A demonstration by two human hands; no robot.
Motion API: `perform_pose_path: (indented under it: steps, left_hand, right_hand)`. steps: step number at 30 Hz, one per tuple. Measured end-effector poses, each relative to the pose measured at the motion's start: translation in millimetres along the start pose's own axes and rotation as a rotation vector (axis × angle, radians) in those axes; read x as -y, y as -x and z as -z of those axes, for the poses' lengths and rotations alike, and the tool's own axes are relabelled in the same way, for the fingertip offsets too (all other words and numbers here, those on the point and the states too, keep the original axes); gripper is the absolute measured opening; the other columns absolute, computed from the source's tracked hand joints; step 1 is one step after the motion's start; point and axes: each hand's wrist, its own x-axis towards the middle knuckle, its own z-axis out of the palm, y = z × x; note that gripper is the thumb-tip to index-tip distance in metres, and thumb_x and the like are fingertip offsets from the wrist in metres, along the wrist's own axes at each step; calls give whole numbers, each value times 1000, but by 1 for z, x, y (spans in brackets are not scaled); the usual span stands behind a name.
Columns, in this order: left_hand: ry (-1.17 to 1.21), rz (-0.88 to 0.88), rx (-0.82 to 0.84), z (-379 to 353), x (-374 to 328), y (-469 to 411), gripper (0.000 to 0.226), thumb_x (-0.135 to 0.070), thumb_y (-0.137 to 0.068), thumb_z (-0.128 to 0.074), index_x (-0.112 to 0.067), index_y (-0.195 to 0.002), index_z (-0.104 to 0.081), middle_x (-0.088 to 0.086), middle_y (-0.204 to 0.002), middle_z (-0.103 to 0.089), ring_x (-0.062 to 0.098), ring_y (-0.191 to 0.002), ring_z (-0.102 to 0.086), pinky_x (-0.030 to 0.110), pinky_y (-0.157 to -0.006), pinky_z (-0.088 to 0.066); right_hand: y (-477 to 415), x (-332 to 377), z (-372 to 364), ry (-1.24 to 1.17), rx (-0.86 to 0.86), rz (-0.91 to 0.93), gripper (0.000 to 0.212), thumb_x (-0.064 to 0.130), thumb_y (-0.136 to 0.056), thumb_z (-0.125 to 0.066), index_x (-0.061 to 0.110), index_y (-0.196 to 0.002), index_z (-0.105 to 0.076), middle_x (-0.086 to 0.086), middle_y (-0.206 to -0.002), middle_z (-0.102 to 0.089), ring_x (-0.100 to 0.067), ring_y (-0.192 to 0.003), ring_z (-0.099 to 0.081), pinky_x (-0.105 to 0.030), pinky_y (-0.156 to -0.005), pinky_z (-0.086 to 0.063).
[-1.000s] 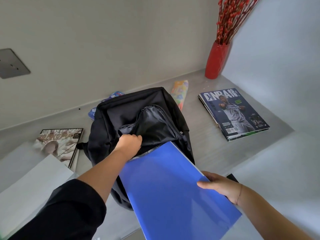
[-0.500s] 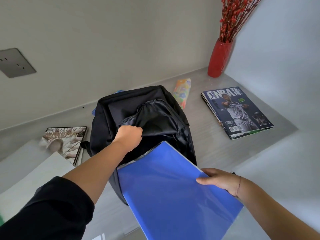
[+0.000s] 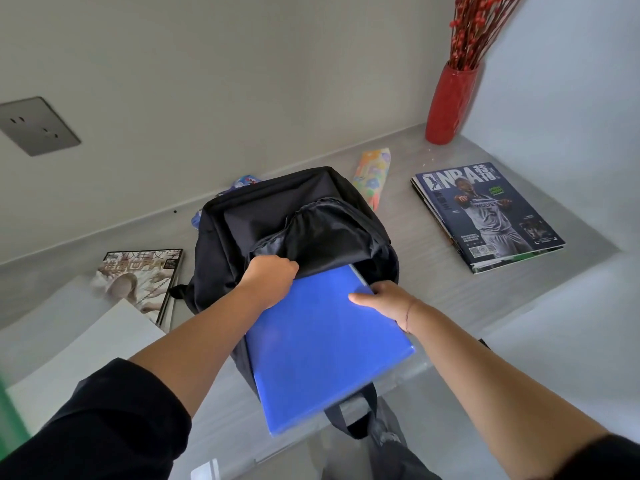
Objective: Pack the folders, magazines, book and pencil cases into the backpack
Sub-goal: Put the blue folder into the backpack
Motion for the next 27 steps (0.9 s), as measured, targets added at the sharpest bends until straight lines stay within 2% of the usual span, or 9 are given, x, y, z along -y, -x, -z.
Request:
perform_pose_path:
  steps: [2,4,8,11,14,20,23,25,27]
  left_hand:
    - [71,56,-17,-1,2,1,13,-21,-95,-45,-14,-103,-53,1,-97,-61,21,-81,-60,31,-54,-36]
    - [128,99,-43,-2,1,1,22,-28,-95,-46,-15,-112,-49,0,-105,-57,21,-85,-60,31,-53,-35]
    - [172,96,-31,-2,-9,-1,27,-19,-93,-49,-16,-119,-45,-1,-108,-58,21,-84,-61,31,-55,-38]
    - [169,107,-23,0,-11,-3,21,-6,-89,-45,-16,-106,-52,-2,-91,-63,20,-75,-60,30,-54,-36]
    - [153,100,-32,3,-8,-3,23,-4,-88,-46,-15,-106,-54,-1,-79,-62,22,-64,-52,28,-46,-26]
    - [161,98,-30,8,-1,-1,19,-4,-87,-48,-15,-100,-55,-5,-57,-36,21,-60,-46,29,-47,-29]
    - [236,139,3,10,-6,0,14,-13,-91,-51,-16,-105,-53,-1,-84,-59,20,-70,-54,31,-56,-41]
    - [329,166,0,12,-14,-3,41,-42,-93,-50,-19,-127,-45,-1,-114,-57,20,-97,-58,31,-66,-45]
    - [381,143,-30,17,-24,-8,74,-66,-87,-40,-19,-143,-28,-2,-134,-46,21,-119,-48,33,-88,-44]
  right_hand:
    - [4,-1,6,-18,3,-14,49,40,-83,-67,18,-60,-30,3,-55,-28,-12,-45,-28,-16,-42,-27]
    - [18,-12,15,-32,78,-33,36,39,-83,-67,15,-68,-46,1,-58,-47,-10,-49,-47,-14,-48,-38]
    - [43,-46,12,-221,144,-132,17,22,-85,-67,10,-95,-60,-3,-89,-62,-15,-74,-64,-25,-52,-55]
    - [35,-43,-3,-241,-78,-105,18,9,-86,-58,11,-70,-50,-6,-71,-49,-17,-57,-50,-24,-53,-47]
    - [10,-21,-20,-280,-246,-67,16,7,-86,-56,7,-73,-49,-12,-73,-43,-21,-69,-41,-32,-64,-36]
    - [-24,12,-38,-224,-391,-99,34,13,-89,-53,15,-59,-37,-3,-59,-36,-16,-51,-33,-27,-50,-29]
    - [-18,14,-32,-42,-315,-50,12,15,-88,-55,8,-81,-51,-5,-82,-45,-20,-65,-43,-28,-62,-35]
    - [-14,16,-20,174,-300,53,29,16,-88,-57,4,-115,-54,-9,-116,-44,-27,-98,-52,-28,-83,-41]
    - [-7,23,-3,219,-337,170,34,14,-89,-54,7,-122,-57,-7,-128,-49,-25,-117,-51,-28,-97,-40]
